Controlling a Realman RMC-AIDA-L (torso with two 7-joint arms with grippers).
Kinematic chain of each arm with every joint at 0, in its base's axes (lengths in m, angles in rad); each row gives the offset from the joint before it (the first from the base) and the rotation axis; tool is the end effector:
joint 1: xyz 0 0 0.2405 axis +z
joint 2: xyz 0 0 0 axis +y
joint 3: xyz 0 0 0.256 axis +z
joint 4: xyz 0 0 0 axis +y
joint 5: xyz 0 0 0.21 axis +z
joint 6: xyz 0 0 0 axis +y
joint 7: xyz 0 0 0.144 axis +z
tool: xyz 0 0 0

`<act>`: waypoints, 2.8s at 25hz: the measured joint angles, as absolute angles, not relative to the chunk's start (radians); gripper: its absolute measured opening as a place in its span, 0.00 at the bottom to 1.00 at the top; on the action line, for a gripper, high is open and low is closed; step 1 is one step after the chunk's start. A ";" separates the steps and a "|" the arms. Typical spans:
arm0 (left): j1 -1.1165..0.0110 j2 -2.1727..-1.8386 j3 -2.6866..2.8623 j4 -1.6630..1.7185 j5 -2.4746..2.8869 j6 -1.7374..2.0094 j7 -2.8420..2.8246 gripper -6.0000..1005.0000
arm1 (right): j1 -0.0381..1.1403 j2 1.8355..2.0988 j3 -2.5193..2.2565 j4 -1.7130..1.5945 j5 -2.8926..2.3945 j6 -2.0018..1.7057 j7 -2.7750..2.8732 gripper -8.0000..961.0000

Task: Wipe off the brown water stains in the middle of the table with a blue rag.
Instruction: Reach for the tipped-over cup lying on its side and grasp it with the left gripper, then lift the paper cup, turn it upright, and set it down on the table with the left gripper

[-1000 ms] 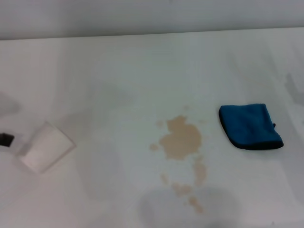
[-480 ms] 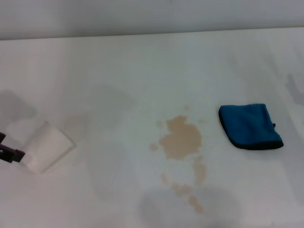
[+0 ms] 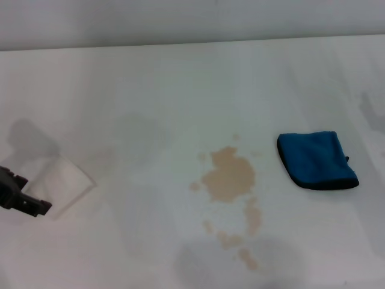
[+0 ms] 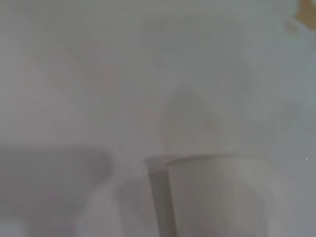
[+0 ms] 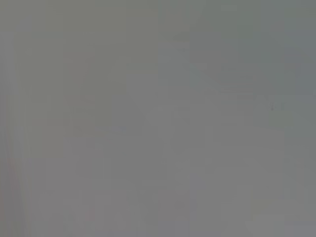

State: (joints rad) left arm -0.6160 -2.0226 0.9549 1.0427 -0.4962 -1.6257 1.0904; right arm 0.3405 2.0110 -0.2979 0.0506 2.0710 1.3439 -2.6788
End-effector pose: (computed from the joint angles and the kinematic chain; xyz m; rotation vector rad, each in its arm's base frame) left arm -0.2707 0.3510 0.0439 -2.7107 -0.9543 0.4676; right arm 0.3895 0.2800 0.0416 -1.3915 0.7162 0.8080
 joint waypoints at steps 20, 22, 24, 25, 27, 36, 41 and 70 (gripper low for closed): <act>-0.593 -2.068 0.972 0.980 -0.514 -1.484 1.127 0.88 | 0.341 2.011 -0.308 0.039 2.070 1.353 -2.674 0.91; -0.594 -2.069 0.982 0.972 -0.515 -1.471 1.128 0.88 | 0.340 2.011 -0.308 0.037 2.069 1.354 -2.667 0.91; -0.594 -2.070 0.993 0.968 -0.520 -1.459 1.128 0.87 | 0.339 2.011 -0.309 0.033 2.069 1.354 -2.658 0.91; -0.593 -2.070 0.994 0.967 -0.523 -1.453 1.128 0.87 | 0.337 2.011 -0.309 0.030 2.069 1.354 -2.654 0.91; -0.592 -2.071 0.996 0.966 -0.526 -1.440 1.128 0.87 | 0.335 2.011 -0.310 0.027 2.069 1.354 -2.652 0.91; -0.607 -2.070 0.995 0.931 -0.530 -1.415 1.122 0.85 | 0.333 2.011 -0.310 0.026 2.069 1.353 -2.651 0.91; -0.609 -2.071 0.996 0.930 -0.531 -1.413 1.122 0.78 | 0.333 2.011 -0.310 0.026 2.069 1.352 -2.651 0.91; -0.492 -2.077 1.048 0.917 -1.172 -1.141 1.567 0.56 | 0.341 2.009 -0.310 0.015 2.069 1.349 -2.651 0.91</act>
State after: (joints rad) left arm -0.4919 -2.0770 1.0479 0.9170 -1.1721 -1.1413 1.5667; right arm 0.3407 2.0095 -0.3098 0.0153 2.0693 1.3486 -2.6507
